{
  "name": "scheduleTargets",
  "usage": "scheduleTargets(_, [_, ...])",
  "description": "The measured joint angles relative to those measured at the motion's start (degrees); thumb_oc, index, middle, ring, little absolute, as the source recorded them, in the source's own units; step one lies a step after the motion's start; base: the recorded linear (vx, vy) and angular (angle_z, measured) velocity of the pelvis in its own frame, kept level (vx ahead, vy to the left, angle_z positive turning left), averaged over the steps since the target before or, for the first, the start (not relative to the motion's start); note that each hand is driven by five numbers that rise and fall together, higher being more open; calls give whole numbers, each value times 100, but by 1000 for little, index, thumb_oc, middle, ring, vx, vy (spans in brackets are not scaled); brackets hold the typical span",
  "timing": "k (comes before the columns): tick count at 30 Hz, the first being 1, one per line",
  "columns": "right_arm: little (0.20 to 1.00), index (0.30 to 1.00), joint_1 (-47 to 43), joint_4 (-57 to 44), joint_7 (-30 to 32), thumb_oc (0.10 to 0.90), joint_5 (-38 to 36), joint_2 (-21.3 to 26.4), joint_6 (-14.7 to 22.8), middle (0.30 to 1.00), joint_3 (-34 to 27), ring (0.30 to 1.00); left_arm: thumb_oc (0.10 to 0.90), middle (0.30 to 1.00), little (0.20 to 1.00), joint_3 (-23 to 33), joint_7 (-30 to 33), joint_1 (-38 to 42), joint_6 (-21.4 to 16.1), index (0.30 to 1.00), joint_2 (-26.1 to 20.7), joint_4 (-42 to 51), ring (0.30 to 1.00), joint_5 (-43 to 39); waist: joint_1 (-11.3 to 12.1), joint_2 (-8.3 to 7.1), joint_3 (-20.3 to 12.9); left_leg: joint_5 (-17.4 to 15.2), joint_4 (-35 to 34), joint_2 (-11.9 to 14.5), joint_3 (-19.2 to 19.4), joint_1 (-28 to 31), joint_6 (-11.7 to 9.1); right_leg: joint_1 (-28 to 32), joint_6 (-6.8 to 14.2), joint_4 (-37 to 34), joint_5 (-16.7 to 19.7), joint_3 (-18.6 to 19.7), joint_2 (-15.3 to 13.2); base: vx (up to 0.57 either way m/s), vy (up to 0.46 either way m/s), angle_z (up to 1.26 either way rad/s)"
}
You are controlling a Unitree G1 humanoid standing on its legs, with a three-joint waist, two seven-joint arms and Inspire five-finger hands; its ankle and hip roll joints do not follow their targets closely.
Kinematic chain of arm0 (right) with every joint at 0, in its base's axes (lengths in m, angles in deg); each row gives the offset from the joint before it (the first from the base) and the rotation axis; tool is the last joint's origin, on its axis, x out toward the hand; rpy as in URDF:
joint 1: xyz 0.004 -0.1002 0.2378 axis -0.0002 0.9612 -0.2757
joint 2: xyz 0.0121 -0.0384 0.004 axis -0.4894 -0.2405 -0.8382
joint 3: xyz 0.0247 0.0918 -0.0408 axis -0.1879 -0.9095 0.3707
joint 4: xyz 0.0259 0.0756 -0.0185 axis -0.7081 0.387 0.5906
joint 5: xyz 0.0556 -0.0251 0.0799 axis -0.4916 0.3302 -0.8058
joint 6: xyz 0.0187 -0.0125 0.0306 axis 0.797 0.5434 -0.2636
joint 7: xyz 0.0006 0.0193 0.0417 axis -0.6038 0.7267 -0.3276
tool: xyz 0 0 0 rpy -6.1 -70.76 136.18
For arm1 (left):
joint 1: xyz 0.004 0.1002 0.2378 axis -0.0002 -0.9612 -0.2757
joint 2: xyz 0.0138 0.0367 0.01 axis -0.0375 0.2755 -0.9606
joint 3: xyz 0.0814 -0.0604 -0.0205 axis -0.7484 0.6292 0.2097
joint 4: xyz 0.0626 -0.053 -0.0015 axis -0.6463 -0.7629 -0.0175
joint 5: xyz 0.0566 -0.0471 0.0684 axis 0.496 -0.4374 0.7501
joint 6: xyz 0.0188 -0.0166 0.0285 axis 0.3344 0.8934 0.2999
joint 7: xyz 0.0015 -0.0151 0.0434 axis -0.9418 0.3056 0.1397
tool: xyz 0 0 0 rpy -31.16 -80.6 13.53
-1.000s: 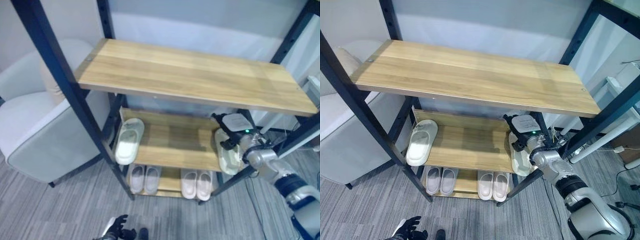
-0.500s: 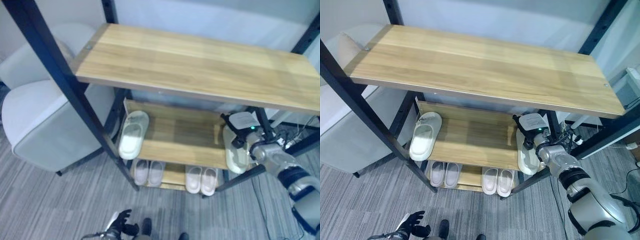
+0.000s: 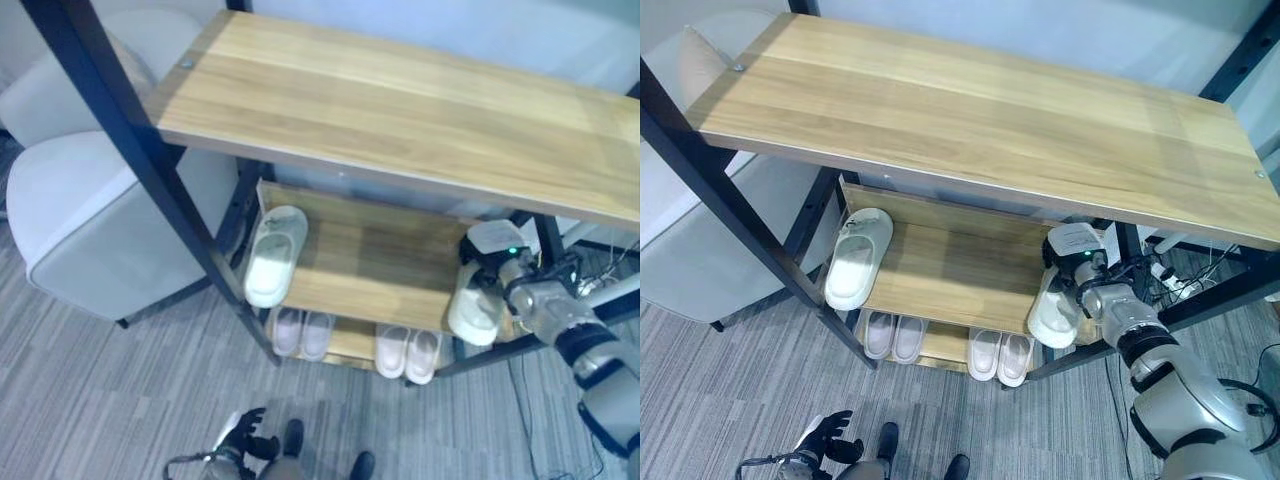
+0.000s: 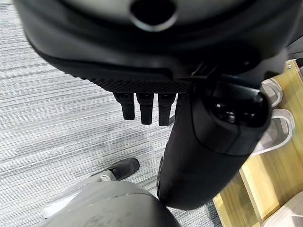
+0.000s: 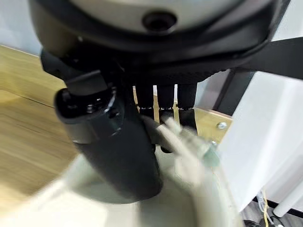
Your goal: Arrange the slippers neatly on the shoe rack.
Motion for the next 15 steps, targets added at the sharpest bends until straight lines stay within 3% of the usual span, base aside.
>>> scheduleTargets(7, [300,300,5,-929,15,400,-15,-63,41,300,-15,300,800,900,900,1,-1,-11,7,900,-5,15,900,1,18,-6,3,7,0,1,-1,39,1,37,-6,0,5,2,1,0,0,0])
scheduleTargets(15, [300,300,-77,-1168,70,400,-18,-533,82,300,-20,300,800,900,900,10,31,3,-7,900,-47,86,900,0,154,-71,100,36,-2,1,-96,26,-17,69,-9,-1,7,-75,14,-4,-5,5])
